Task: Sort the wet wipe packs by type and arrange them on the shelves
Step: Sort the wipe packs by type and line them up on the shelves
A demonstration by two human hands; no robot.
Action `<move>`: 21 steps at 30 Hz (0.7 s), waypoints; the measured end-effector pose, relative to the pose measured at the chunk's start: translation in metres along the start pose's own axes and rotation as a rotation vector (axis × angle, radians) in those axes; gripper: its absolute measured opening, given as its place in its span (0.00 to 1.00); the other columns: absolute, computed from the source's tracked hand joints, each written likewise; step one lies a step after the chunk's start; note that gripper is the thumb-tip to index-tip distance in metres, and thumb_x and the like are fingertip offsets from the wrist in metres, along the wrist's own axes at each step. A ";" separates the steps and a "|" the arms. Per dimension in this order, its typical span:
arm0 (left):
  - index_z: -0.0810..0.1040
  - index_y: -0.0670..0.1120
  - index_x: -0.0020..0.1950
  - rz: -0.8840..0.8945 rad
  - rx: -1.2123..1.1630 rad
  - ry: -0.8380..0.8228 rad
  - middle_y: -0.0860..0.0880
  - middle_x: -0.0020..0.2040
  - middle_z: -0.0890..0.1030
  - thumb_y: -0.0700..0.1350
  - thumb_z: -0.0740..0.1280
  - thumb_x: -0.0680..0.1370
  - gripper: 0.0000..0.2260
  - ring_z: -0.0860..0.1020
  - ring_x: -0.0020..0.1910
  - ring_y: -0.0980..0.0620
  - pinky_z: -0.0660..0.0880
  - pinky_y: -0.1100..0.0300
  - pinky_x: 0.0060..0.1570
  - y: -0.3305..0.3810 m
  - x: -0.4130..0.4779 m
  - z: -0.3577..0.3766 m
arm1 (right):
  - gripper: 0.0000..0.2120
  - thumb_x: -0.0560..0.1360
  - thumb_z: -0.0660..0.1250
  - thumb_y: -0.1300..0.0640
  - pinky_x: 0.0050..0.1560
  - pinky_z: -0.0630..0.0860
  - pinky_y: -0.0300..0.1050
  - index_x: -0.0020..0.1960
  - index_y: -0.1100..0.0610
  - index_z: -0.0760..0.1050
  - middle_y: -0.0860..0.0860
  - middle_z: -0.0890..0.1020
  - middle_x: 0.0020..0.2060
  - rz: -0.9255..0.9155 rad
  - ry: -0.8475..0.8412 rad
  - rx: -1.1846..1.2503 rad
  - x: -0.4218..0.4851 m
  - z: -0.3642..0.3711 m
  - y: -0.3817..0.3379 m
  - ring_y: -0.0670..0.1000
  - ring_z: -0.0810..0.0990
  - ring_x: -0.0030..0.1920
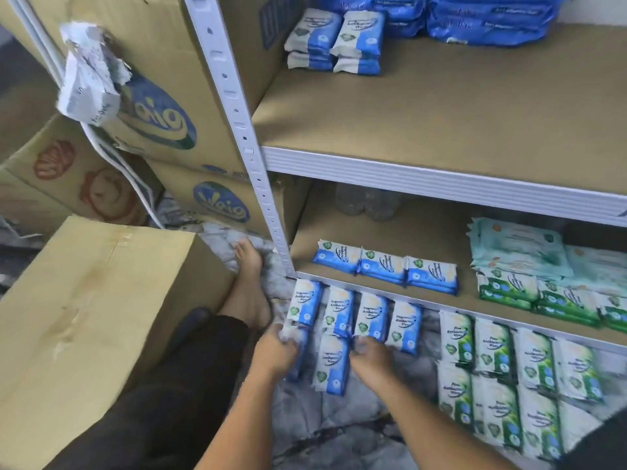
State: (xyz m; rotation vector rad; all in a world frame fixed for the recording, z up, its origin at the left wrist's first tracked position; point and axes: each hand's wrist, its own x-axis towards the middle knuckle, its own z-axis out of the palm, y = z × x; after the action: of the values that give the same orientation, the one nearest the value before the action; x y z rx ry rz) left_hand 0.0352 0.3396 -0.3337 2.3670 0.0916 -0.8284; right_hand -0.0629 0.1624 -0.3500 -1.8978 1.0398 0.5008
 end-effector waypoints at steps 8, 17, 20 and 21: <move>0.77 0.43 0.60 -0.189 -0.075 0.043 0.41 0.55 0.82 0.40 0.65 0.78 0.11 0.78 0.49 0.43 0.71 0.58 0.47 -0.045 0.037 0.040 | 0.20 0.73 0.70 0.39 0.42 0.79 0.40 0.56 0.53 0.78 0.47 0.85 0.45 0.192 -0.146 0.025 0.041 0.050 0.022 0.47 0.84 0.42; 0.76 0.47 0.50 -0.243 -0.239 0.006 0.48 0.44 0.82 0.37 0.70 0.77 0.07 0.79 0.42 0.50 0.71 0.61 0.38 -0.049 0.043 0.051 | 0.14 0.74 0.74 0.45 0.32 0.80 0.41 0.45 0.56 0.78 0.50 0.83 0.33 0.304 -0.107 0.108 0.040 0.070 0.012 0.48 0.82 0.31; 0.77 0.44 0.51 -0.290 -0.306 -0.016 0.47 0.43 0.82 0.38 0.73 0.75 0.08 0.81 0.40 0.48 0.78 0.57 0.37 -0.051 0.039 0.050 | 0.14 0.76 0.71 0.42 0.29 0.77 0.38 0.49 0.52 0.77 0.48 0.84 0.37 0.285 -0.078 0.086 0.028 0.055 0.011 0.47 0.83 0.33; 0.76 0.44 0.52 -0.295 -0.319 -0.023 0.46 0.44 0.83 0.38 0.73 0.74 0.10 0.82 0.40 0.47 0.80 0.54 0.39 -0.051 0.037 0.050 | 0.14 0.76 0.70 0.41 0.26 0.72 0.35 0.49 0.51 0.77 0.47 0.84 0.38 0.272 -0.065 0.056 0.023 0.048 0.012 0.46 0.82 0.33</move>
State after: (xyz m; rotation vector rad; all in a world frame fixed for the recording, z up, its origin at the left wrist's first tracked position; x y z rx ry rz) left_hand 0.0250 0.3471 -0.4130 2.0681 0.5348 -0.9024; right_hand -0.0568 0.1893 -0.3970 -1.6885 1.2626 0.6765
